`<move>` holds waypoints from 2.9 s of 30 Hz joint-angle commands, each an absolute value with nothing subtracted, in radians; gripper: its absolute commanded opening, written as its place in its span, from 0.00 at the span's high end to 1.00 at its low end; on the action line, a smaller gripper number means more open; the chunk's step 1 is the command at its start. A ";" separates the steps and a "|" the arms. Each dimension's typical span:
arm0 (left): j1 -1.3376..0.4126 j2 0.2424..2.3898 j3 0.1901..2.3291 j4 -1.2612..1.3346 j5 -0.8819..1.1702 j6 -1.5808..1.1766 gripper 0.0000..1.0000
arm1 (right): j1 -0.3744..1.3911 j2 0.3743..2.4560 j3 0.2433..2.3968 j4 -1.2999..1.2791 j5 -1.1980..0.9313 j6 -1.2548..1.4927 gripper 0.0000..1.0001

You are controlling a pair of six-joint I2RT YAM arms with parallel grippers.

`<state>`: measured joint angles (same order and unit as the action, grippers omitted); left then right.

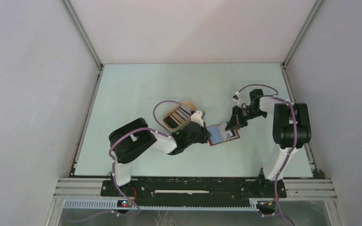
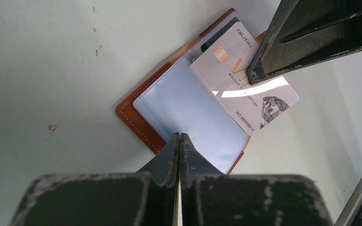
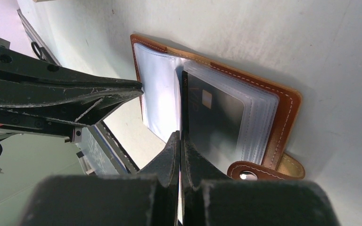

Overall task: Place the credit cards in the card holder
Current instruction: Insert the credit card into the card holder.

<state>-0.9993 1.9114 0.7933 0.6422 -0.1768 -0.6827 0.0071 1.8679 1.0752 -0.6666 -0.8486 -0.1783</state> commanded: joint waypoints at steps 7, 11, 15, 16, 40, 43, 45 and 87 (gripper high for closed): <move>-1.002 1.918 0.821 0.568 -0.198 -0.678 1.00 | 0.008 1.864 1.097 -0.707 -0.883 -0.227 1.00; -1.002 1.915 0.820 0.568 -0.197 -0.680 1.00 | 0.008 1.880 1.098 -0.695 -0.885 -0.213 1.00; -1.002 1.915 0.820 0.568 -0.192 -0.679 1.00 | 0.008 1.880 1.096 -0.674 -0.890 -0.190 1.00; -1.002 1.915 0.821 0.568 -0.191 -0.679 1.00 | 0.008 1.882 1.098 -0.670 -0.895 -0.185 1.00; -1.005 1.915 0.821 0.569 -0.183 -0.678 1.00 | 0.051 1.870 1.097 -0.606 -0.822 -0.160 0.98; -1.005 1.916 0.821 0.570 -0.185 -0.678 1.00 | 0.057 1.867 1.097 -0.600 -0.813 -0.157 0.98; -1.005 1.916 0.821 0.568 -0.184 -0.678 1.00 | 0.061 1.864 1.096 -0.599 -0.801 -0.154 0.97; -1.007 1.891 0.797 0.596 -0.183 -0.671 0.99 | 0.215 1.789 1.115 -0.620 -0.580 -0.213 0.65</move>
<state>-1.0012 1.9102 0.7937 0.6407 -0.1772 -0.6823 0.1974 1.8179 1.0874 -0.6098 -0.6228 -0.1806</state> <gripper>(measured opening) 0.012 0.328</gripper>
